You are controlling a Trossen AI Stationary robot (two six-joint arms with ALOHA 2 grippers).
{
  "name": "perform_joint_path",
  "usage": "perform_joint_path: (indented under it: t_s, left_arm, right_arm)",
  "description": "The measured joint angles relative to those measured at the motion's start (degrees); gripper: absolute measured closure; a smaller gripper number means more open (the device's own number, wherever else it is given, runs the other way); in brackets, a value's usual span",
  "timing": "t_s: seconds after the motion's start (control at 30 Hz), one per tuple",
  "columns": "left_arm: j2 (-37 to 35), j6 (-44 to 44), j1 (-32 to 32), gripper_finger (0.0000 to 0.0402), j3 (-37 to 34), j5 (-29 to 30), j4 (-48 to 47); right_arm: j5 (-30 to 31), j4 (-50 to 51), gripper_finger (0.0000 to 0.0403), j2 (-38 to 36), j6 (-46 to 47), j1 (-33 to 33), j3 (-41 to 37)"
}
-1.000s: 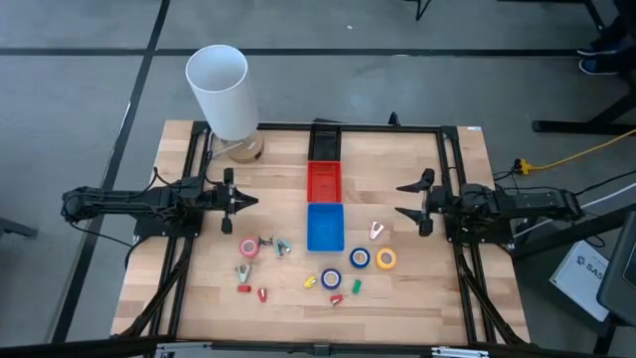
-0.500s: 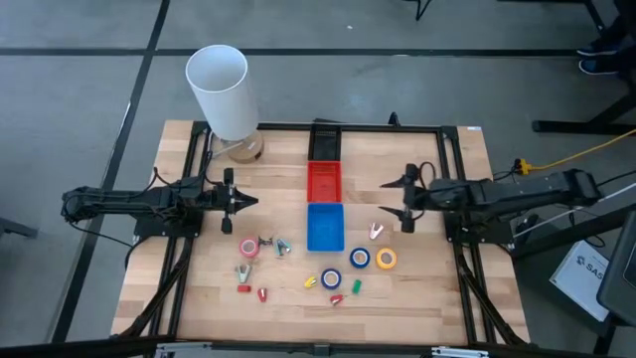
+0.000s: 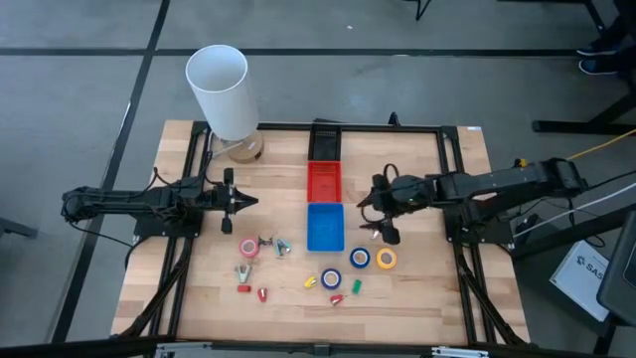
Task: Pick and place Stapler, Stapler remover, tape
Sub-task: Put the top blue tape into the blue bin
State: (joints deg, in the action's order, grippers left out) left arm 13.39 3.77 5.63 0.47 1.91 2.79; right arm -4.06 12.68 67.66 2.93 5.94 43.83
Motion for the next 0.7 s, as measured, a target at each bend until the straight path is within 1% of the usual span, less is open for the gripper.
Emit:
perform_joint_path:
  t_s: [0.17, 0.37, 0.57, 0.7]
  left_arm:
    - [0.0, 0.0, 0.0, 0.0386, 0.0, 0.0, 0.0]
    - [0.0, 0.0, 0.0, 0.0385, 0.0, 0.0, 0.0]
    - [0.0, 0.0, 0.0, 0.0385, 0.0, 0.0, 0.0]
    - [0.0, 0.0, 0.0, 0.0384, 0.0, 0.0, 0.0]
  right_arm:
    - [-3.1, 0.2, 0.0113, 4.0, 3.1, 3.6, 0.9]
    - [-3.2, 1.5, 0.0113, 7.9, 5.8, 10.1, 0.9]
    - [-3.2, 0.6, 0.0113, 11.9, 5.1, 15.1, 0.9]
    - [-3.2, -0.2, 0.0113, 14.7, 3.9, 16.9, 0.9]
